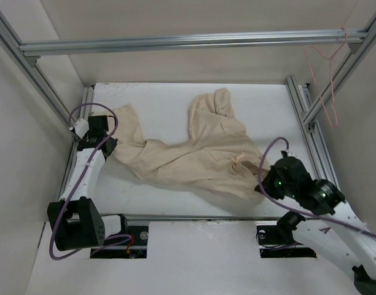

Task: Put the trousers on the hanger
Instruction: Fold the trousers

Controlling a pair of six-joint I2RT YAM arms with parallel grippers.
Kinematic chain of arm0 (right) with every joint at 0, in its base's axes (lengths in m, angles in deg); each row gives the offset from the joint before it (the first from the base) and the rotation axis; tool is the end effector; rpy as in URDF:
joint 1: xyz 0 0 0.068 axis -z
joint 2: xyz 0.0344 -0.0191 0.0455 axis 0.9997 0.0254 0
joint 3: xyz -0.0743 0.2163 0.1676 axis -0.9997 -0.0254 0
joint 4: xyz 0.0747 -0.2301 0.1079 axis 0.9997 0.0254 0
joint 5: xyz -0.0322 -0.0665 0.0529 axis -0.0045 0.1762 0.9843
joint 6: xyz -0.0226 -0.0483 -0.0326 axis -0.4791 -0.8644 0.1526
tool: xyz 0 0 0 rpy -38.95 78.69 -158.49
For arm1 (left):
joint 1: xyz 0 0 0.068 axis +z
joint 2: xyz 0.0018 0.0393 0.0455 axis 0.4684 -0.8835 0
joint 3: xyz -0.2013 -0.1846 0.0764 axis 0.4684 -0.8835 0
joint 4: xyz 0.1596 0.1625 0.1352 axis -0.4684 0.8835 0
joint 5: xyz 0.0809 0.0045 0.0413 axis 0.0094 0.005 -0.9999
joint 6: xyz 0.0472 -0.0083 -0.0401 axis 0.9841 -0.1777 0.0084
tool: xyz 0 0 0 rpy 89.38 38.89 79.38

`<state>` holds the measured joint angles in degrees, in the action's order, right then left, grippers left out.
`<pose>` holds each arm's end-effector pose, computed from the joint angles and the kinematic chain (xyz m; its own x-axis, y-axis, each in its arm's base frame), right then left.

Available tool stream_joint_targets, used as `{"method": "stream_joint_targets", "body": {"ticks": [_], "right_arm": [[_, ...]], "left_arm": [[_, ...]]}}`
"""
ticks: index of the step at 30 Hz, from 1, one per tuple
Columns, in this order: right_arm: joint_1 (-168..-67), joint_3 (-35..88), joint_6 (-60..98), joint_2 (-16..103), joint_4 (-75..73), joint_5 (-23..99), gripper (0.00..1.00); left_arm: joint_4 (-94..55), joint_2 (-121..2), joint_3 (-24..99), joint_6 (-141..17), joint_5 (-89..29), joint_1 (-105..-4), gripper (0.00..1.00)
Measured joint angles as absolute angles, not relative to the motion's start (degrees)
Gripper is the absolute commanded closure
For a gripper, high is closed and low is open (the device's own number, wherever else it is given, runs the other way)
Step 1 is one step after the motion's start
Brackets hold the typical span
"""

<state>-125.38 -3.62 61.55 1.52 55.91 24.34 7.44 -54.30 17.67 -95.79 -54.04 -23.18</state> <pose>0.1017 0.0704 0.2794 -0.8192 0.3283 -0.4702 0.1140 0.8968 0.4275 0.2677 0.0352 0.2693 -0.2878 -0.7071 -0.6459 -0.6813 0.6252 -0.3808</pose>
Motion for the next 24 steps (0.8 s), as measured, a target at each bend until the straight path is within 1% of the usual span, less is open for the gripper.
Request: {"method": "stream_joint_targets", "body": {"ticks": [1, 3, 4, 5, 7, 9, 10, 12, 13, 14, 15, 16, 17, 19, 21, 22, 23, 24], "right_arm": [[-124.2, -4.6, 65.2, -2.8, 60.0, 24.3, 0.94], [-122.8, -5.7, 69.9, -6.7, 65.0, 24.1, 0.71], [-122.4, -6.0, 72.6, -7.8, 68.0, 23.8, 0.49], [-122.3, -6.0, 74.1, -8.1, 70.1, 23.5, 0.34], [-121.8, -5.8, 76.4, -7.8, 72.4, 21.8, 0.22], [-121.4, -4.7, 77.2, -7.3, 74.1, 19.6, 0.18], [-121.1, -3.4, 77.0, -6.5, 75.0, 17.8, 0.18], [-120.7, -0.8, 75.9, -4.3, 75.1, 14.9, 0.35], [-120.5, -0.3, 74.7, -3.4, 74.5, 14.1, 0.47], [-120.3, 0.1, 73.3, -1.7, 72.5, 13.3, 0.75], [-120.1, 0.1, 72.0, -0.4, 70.8, 13.0, 0.89], [-119.9, 0.0, 69.9, 2.1, 66.1, 12.9, 0.92], [-119.8, -0.1, 69.3, 2.8, 64.3, 12.9, 0.91], [-119.6, -0.6, 67.2, 4.7, 59.1, 13.4, 0.88], [-119.1, -1.4, 64.8, 7.0, 52.4, 14.3, 0.86], [-118.9, -1.7, 64.0, 7.9, 50.0, 14.7, 0.84], [-118.8, -2.0, 63.3, 8.6, 48.3, 15.0, 0.82], [-118.6, -2.2, 62.4, 9.5, 46.0, 15.8, 0.8]], "left_arm": [[7.4, -54.3, 17.7, -95.8, -54.1, -22.7, 0.96], [7.5, -54.3, 17.7, -95.8, -54.1, -22.5, 0.93], [7.5, -54.3, 17.7, -95.8, -54.1, -22.2, 0.88], [7.6, -54.3, 17.7, -95.8, -54.2, -22.1, 0.81], [8.3, -54.3, 17.9, -95.7, -55.1, -21.6, 0.63], [8.9, -54.2, 18.5, -95.6, -56.3, -21.4, 0.5], [9.2, -54.1, 18.8, -95.1, -57.3, -21.5, 0.47], [9.6, -52.6, 19.8, -93.2, -60.1, -22.6, 0.48], [9.7, -52.1, 20.2, -92.4, -60.9, -23.7, 0.48], [9.5, -51.3, 21.0, -90.9, -62.4, -26.3, 0.48], [9.1, -50.7, 21.7, -89.8, -62.7, -28.5, 0.48], [8.2, -50.5, 23.0, -88.1, -63.5, -33.5, 0.47], [6.2, -51.1, 24.7, -85.8, -63.6, -40.0, 0.46], [3.6, -53.7, 26.6, -82.5, -63.0, -47.7, 0.43], [-0.7, -60.5, 29.9, -78.9, -61.7, -55.7, 0.4], [-1.8, -62.4, 30.7, -77.9, -61.1, -57.1, 0.39], [-3.8, -66.6, 32.4, -75.9, -60.2, -59.7, 0.38], [-6.9, -74.3, 35.9, -73.3, -58.8, -62.6, 0.37]]}}
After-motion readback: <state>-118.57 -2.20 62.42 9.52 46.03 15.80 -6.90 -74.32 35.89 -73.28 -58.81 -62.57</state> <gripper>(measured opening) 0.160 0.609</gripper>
